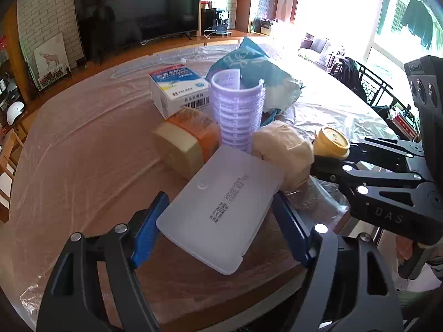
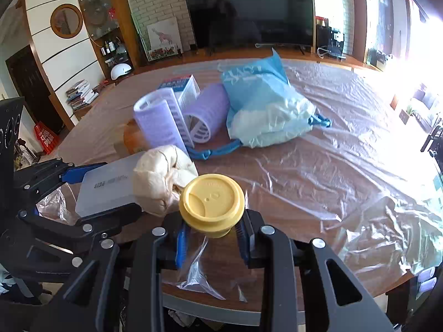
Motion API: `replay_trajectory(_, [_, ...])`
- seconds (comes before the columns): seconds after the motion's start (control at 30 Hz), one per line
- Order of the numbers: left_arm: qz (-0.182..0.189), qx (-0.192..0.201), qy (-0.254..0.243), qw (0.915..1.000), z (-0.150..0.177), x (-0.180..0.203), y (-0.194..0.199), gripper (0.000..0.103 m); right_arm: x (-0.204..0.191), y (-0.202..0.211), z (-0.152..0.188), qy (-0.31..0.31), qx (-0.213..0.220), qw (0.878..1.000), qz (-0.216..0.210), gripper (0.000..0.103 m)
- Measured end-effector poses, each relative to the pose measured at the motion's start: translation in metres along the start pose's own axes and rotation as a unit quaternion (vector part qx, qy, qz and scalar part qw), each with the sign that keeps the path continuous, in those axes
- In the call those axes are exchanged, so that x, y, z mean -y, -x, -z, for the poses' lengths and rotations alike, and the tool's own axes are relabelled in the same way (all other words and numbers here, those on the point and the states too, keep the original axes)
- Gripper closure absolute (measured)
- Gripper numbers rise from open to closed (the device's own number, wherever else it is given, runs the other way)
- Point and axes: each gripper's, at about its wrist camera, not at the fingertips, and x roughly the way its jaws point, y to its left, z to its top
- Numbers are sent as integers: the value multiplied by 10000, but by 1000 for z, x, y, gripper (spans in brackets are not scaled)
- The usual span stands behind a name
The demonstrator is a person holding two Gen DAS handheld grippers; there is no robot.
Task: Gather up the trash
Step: 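Grasp the white plastic case with the left tool while the right tool grasps the yellow-lidded cup, then lift the white case and yellow-lidded cup off the table with both tools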
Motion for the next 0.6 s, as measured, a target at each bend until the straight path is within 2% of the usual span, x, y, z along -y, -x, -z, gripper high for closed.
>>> replay_trajectory(0.27, [-110, 96, 189, 9997, -2, -3, 6, 25, 10, 7, -10, -57, 87, 9998, -185, 74])
replay_trajectory(0.47, [-77, 185, 305, 9993, 0, -6, 14, 25, 21, 12, -12, -346, 115, 9984, -427, 74])
replay_trajectory(0.6, [-84, 205, 375, 9991, -1, -8, 15, 25, 24, 13, -14, -305, 124, 9986, -410, 74])
